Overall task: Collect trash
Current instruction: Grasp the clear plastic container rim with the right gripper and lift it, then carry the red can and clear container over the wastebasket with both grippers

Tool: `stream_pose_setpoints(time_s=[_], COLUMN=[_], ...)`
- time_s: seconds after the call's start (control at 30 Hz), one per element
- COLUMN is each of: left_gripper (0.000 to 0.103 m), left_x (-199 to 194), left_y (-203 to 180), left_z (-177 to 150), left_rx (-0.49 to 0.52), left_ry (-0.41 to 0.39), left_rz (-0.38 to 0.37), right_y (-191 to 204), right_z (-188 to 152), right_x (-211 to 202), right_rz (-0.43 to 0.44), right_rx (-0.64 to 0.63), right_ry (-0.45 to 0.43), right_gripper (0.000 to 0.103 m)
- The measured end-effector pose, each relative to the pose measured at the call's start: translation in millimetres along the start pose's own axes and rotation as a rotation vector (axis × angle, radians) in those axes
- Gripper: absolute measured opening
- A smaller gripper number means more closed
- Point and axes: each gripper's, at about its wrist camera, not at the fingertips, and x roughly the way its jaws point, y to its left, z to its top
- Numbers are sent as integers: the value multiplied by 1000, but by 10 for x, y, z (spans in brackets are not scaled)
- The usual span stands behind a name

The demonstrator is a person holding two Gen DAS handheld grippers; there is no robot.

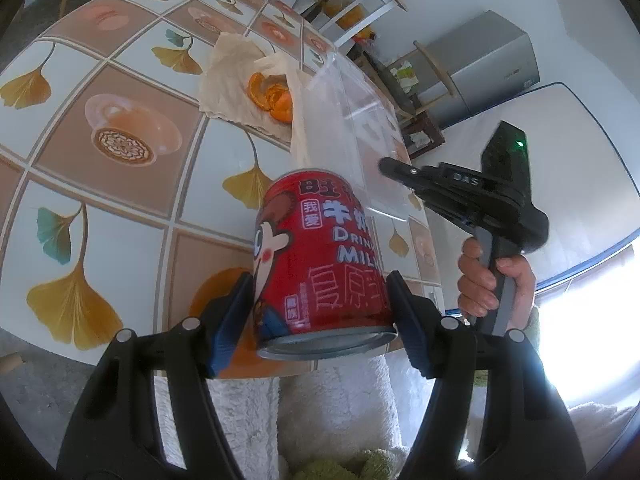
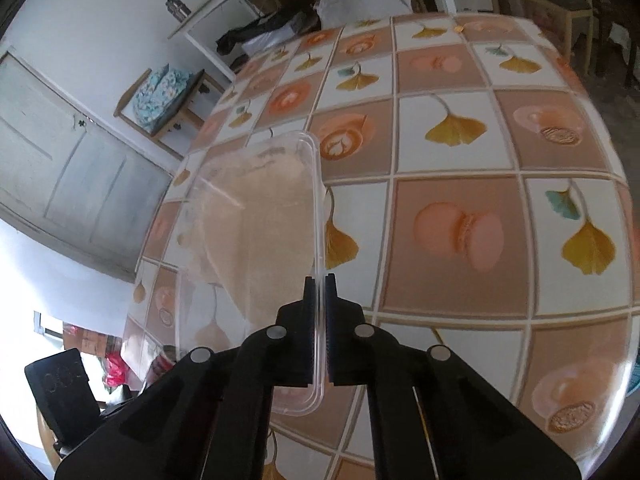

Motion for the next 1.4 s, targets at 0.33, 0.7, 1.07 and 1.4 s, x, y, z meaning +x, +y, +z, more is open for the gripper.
stream_pose_setpoints(time_s=[0.33, 0.7, 1.07, 1.4], left_gripper=[64, 63, 63, 63], left_x=[-100, -213, -298, -345], left_y=[18, -22, -122, -361], left_z=[-50, -90, 2, 112], left_rx=[-3, -20, -18, 15], left_ry=[-17, -37, -77, -117], left_rz=[12, -29, -69, -101], right_y=[-184, -503, -575, -607], right_z=[-147, -449, -550, -574], right_x=[-529, -889, -972, -1174], right_rz=[22, 62, 103, 141], right_rx=[49, 159, 188, 186], right_ry=[-83, -106, -121, -163], right_gripper=[4, 4, 4, 4])
